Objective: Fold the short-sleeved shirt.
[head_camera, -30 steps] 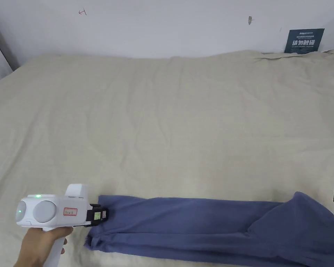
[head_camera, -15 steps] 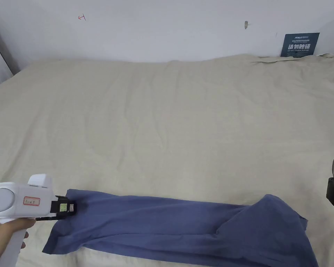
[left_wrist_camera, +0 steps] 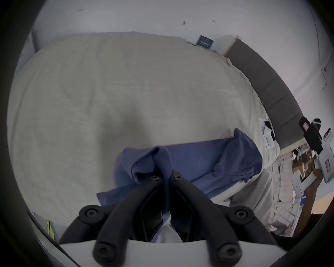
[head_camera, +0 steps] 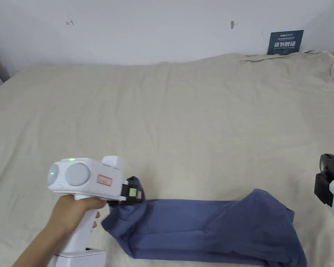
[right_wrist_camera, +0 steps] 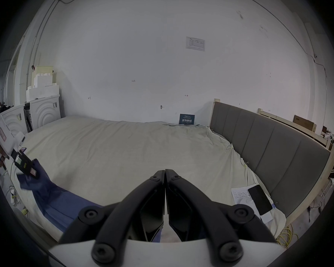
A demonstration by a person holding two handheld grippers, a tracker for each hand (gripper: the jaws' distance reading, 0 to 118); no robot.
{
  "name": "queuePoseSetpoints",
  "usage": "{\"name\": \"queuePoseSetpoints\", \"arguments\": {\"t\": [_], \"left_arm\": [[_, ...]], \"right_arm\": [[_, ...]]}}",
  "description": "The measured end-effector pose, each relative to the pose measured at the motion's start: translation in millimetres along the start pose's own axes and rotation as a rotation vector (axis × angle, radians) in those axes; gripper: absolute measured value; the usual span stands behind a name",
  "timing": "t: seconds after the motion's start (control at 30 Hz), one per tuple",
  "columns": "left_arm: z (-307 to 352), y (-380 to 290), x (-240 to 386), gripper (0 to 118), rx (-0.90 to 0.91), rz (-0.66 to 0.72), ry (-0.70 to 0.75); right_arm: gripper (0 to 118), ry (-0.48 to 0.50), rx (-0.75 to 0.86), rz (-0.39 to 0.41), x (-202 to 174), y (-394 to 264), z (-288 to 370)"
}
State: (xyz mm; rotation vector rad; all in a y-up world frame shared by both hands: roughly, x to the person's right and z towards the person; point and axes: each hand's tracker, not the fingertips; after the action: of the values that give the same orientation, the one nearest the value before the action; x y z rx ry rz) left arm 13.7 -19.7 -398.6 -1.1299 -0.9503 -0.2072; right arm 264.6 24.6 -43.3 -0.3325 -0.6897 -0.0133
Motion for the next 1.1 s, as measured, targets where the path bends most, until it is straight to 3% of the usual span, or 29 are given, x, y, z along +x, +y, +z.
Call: {"name": "queuePoseSetpoints", "arguments": {"t": [0.23, 0.53, 0.6, 0.67, 0.73, 0.77, 1.1], "left_arm": [[-69, 1, 52, 2, -0.068, -0.015, -0.058], [-125, -12, 75, 7, -0.140, 0.017, -0.040], [-126, -13, 75, 23, -0.143, 0.022, -0.027], [-122, -12, 73, 69, -0.130, 0.037, -0.030], [-112, -10, 73, 103, -0.113, 0.056, -0.044], [-108, -9, 72, 109, -0.104, 0.059, -0.047], [-23, -8, 49, 109, 0.222, -0.005, -0.026]], "right_arm": [[1, -0.017, 0.000, -0.005, 11, -2, 6], [1, -0.041, -0.006, -0.001, 23, -5, 13], [1, -0.043, -0.009, -0.002, 24, -5, 13], [1, -0.045, -0.012, -0.002, 24, -6, 14], [1, -0.043, -0.013, -0.004, 24, -6, 14], [1, -0.042, -0.013, -0.004, 23, -6, 13], [1, -0.022, -0.003, 0.005, 14, 2, 13]]}}
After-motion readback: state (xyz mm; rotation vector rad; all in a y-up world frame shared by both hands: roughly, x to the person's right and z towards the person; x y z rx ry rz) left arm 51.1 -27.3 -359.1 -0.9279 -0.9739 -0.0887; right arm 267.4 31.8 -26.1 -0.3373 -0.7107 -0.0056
